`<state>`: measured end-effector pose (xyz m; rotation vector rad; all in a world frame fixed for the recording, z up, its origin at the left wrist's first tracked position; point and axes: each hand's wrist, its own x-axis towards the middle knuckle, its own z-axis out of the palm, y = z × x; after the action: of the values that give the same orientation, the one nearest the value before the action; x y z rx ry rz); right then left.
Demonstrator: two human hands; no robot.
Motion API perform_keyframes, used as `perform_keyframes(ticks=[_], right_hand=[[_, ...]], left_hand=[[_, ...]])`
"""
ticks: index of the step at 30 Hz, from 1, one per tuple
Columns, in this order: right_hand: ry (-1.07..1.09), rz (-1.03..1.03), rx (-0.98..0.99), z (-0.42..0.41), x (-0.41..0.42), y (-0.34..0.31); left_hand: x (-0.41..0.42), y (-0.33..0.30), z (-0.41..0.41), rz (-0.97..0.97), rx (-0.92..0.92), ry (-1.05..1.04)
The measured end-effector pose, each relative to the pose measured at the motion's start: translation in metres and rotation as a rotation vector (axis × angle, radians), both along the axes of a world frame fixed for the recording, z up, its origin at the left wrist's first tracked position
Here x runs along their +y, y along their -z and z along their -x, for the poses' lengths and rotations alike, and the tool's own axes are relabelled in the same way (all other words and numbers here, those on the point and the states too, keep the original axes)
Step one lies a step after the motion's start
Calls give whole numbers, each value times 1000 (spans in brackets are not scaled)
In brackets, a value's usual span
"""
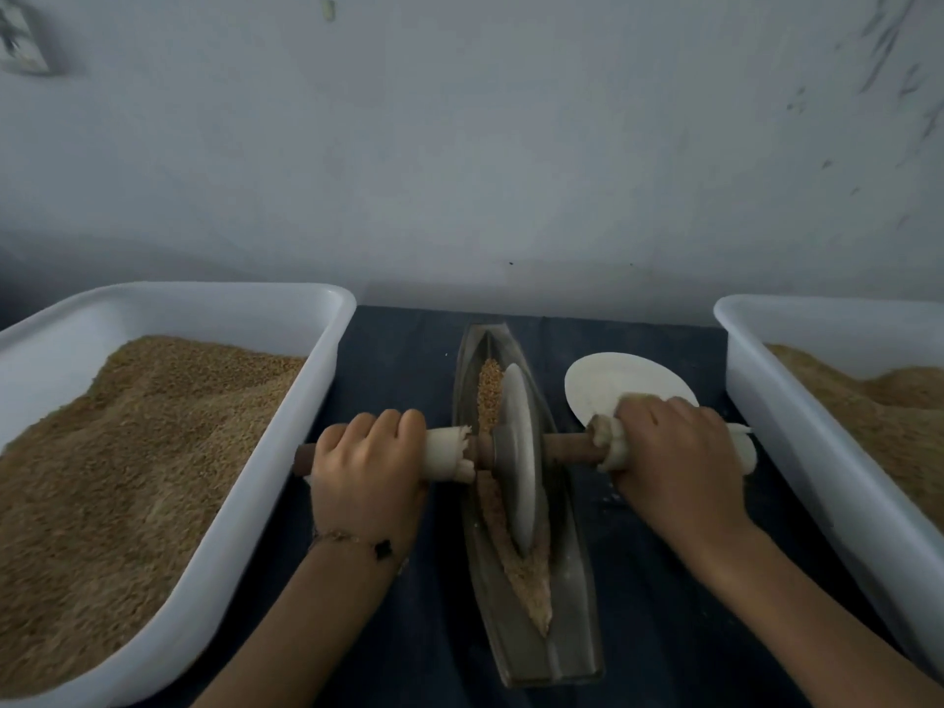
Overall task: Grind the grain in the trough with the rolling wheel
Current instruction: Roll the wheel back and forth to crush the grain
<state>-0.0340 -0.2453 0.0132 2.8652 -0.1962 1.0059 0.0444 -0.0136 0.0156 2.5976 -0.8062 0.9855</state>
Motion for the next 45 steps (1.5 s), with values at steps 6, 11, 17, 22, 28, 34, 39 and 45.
perform_keyframes(ticks=[6,11,17,22,28,34,39,45], right_hand=[[116,2,142,-68,-14,-5],[51,-9,130,-50,-14,-3],[-109,-194,320,16,-11,-20],[-154,-119,265,57,-4,-46],[-226,-63,233,69,1,-58],[-67,67,340,40,1,-36],[82,56,350,-27,-10,-24],[97,39,338,-72,-16,-27]], left_hand=[[-21,-6,-50,-21,117,-80],[-18,-2,-41,-59,76,-75],[8,-35,-14,-362,513,19],[22,-51,29,-403,288,-16],[28,-56,32,-404,349,40],[19,-26,17,-320,331,-39],[-4,-8,-29,-150,370,-128],[-22,0,-63,-132,319,-207]])
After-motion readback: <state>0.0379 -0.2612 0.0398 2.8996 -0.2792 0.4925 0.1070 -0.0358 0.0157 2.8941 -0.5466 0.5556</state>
